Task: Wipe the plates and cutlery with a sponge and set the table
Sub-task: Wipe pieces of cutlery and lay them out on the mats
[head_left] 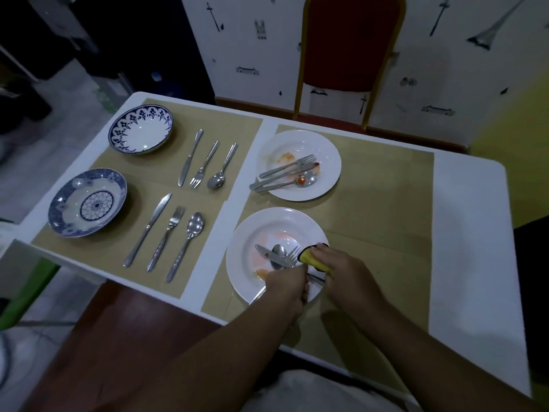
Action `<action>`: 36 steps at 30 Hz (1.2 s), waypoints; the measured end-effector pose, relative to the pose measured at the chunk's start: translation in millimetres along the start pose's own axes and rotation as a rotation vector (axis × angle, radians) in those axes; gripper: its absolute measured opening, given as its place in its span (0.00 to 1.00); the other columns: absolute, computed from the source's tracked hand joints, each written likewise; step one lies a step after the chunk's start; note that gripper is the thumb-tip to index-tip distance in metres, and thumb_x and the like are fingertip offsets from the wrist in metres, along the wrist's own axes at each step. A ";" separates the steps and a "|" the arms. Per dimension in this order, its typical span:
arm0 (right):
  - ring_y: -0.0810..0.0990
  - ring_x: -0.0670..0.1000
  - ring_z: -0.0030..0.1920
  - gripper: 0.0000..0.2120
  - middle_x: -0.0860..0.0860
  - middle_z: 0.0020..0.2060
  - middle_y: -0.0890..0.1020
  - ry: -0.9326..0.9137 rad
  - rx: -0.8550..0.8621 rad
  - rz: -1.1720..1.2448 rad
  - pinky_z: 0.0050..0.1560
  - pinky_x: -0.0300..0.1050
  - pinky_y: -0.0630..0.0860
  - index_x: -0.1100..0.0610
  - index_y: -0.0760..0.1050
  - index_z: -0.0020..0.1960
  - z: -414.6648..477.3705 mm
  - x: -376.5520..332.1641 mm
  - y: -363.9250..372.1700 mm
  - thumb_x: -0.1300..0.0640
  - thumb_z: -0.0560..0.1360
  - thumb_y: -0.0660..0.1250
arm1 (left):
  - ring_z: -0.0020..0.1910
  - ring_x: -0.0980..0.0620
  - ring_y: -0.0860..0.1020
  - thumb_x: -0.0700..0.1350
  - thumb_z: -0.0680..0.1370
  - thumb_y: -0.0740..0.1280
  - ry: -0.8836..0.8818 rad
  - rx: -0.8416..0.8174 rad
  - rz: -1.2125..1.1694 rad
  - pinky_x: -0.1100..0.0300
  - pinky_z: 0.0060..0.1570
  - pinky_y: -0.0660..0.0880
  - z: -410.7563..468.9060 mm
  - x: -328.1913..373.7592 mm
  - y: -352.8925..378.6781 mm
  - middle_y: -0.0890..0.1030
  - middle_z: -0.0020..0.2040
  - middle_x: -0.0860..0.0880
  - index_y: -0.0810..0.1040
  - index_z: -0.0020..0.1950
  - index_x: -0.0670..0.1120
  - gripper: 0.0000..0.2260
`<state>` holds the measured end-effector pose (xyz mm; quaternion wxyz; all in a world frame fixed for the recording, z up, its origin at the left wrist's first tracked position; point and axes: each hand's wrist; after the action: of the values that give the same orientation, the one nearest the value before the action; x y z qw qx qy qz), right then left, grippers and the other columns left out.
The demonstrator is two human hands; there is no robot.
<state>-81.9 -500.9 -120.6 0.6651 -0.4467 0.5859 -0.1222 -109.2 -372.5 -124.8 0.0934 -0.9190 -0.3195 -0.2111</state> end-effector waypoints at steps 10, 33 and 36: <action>0.74 0.44 0.64 0.33 0.47 0.63 0.77 -0.059 0.066 0.058 0.61 0.29 0.65 0.52 0.77 0.64 7.6 -20.9 -17.3 0.75 0.64 0.60 | 0.21 0.53 0.70 0.42 0.77 0.71 0.094 -0.073 0.263 0.65 0.22 0.65 -16.1 14.7 -32.0 0.73 0.22 0.49 0.78 0.40 0.41 0.08; 0.69 0.50 0.69 0.32 0.50 0.70 0.70 0.195 0.042 -0.159 0.69 0.43 0.65 0.53 0.69 0.71 42.4 -83.0 42.0 0.68 0.69 0.67 | 0.25 0.55 0.67 0.41 0.83 0.63 0.201 -0.525 0.604 0.64 0.24 0.64 -6.2 98.9 -161.0 0.72 0.31 0.48 0.85 0.50 0.40 0.11; 0.71 0.48 0.68 0.33 0.49 0.68 0.72 0.250 0.149 -0.107 0.68 0.39 0.65 0.53 0.71 0.70 46.2 -77.6 36.6 0.71 0.67 0.63 | 0.30 0.51 0.71 0.44 0.81 0.67 0.208 -0.489 0.670 0.60 0.31 0.68 -3.4 94.7 -162.5 0.75 0.34 0.46 0.85 0.50 0.44 0.08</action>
<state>-76.1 -405.9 -99.6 0.6110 -0.4079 0.6286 -0.2553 -145.2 -195.2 -73.4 -0.0320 -0.9409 0.0672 -0.3304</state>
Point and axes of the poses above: each hand's wrist, its own z-axis towards the middle knuckle, its own y-axis out of the palm, x = y × z
